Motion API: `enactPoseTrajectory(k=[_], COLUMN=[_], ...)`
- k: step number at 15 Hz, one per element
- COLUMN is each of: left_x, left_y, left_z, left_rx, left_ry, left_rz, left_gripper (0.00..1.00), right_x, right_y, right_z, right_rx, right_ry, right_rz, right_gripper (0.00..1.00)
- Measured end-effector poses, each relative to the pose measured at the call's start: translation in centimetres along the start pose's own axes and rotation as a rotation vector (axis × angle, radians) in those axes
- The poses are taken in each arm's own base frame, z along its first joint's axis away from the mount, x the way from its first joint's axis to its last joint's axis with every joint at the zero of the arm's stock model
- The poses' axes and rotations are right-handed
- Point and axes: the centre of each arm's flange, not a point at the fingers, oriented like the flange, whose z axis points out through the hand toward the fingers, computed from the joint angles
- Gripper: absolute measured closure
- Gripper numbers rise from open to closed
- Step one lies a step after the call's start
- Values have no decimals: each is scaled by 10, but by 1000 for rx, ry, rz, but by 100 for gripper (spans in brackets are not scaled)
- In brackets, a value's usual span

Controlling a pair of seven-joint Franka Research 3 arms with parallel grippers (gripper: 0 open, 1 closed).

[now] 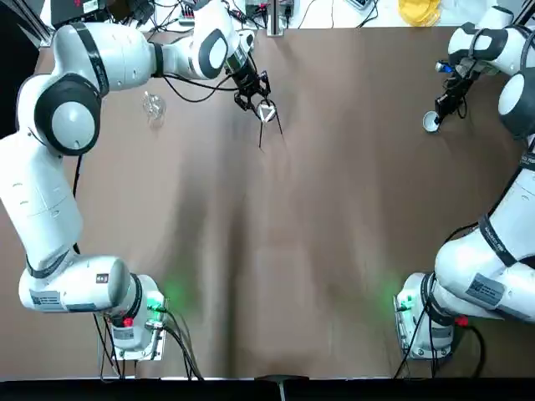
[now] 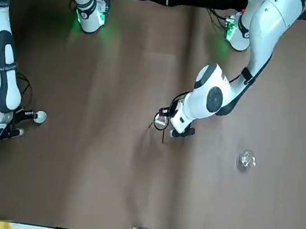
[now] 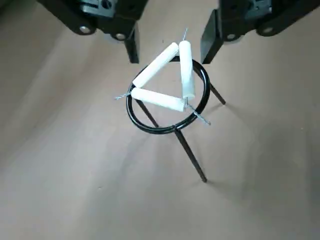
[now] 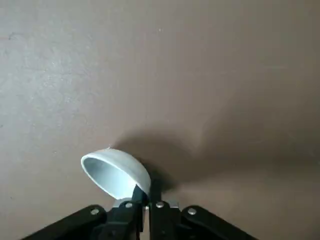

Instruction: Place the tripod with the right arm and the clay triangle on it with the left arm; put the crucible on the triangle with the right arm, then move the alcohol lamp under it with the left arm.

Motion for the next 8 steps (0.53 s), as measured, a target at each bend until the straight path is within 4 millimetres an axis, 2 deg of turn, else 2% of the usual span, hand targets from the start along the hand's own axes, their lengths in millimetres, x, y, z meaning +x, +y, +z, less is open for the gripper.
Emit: enactPoseTrajectory(k=[2,4,6,8], left_x=[6,16,35,54], left_y=[-3,-8,-24,-50], left_z=[-5,-16,-37,-58], left_rx=[-5,-1,30,107], left_ry=[8,37,91,107], left_rz=[-8,-5,6,17], left_gripper=[37,21,3,0], right_x=[0,2,7,13], right_y=[0,-3,-13,-26], right_z=[0,0,0,-6], right_rx=[-1,0,8,20], right_ry=[0,-2,-14,-39], right_rz=[-1,-6,-21,-40], right_gripper=[94,94,94,94])
